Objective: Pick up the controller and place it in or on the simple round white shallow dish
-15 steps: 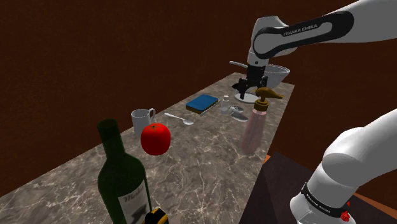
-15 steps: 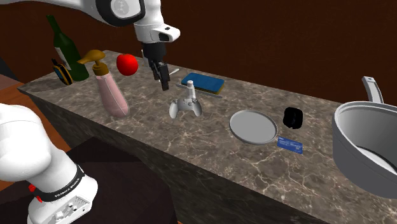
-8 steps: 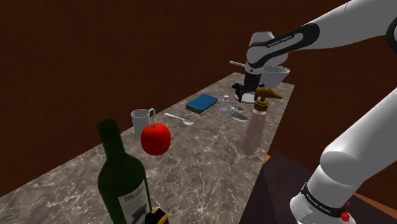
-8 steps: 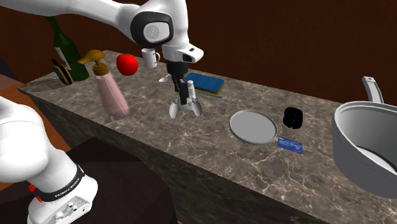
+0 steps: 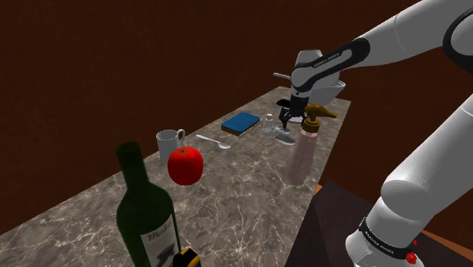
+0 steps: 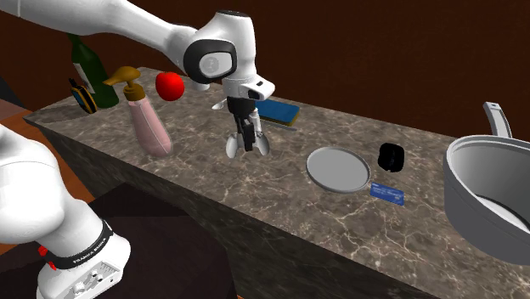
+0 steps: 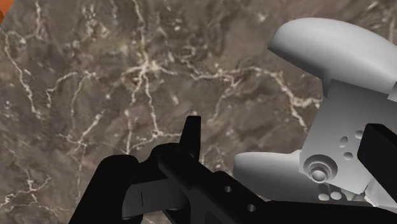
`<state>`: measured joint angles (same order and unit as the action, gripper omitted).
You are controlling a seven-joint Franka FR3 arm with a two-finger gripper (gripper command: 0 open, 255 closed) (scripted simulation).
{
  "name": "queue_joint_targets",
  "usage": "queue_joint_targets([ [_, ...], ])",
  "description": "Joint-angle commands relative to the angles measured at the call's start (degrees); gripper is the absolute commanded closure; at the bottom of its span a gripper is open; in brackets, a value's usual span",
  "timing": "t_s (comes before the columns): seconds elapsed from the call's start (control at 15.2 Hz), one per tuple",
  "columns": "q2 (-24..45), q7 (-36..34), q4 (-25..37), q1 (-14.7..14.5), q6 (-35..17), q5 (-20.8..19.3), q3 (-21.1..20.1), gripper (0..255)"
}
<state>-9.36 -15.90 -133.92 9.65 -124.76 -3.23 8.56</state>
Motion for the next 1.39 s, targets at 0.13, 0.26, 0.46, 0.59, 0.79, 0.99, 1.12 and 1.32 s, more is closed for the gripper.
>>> queue_joint_targets([
  [0.13,0.20,-0.12,-0.30,-0.06,-0.53,0.03,-0.06,0],
  [0.26,0.20,-0.12,-0.30,-0.06,-0.53,0.03,-0.06,0],
  [0.46,0.20,-0.12,-0.29,-0.06,-0.52,0.03,-0.06,255],
  [0.59,0.20,-0.12,-0.29,-0.06,-0.52,0.03,-0.06,255],
  [0.79,0.20,-0.12,-0.29,-0.06,-0.52,0.03,-0.06,255],
  [0.99,0.20,-0.12,-0.29,-0.06,-0.52,0.03,-0.06,255],
  [1.12,0.20,-0.12,-0.29,-0.06,-0.52,0.03,-0.06,0],
  [1.32,1.72,-14.73,0.94,-1.83,-1.09,-9.87,-6.11,0],
])
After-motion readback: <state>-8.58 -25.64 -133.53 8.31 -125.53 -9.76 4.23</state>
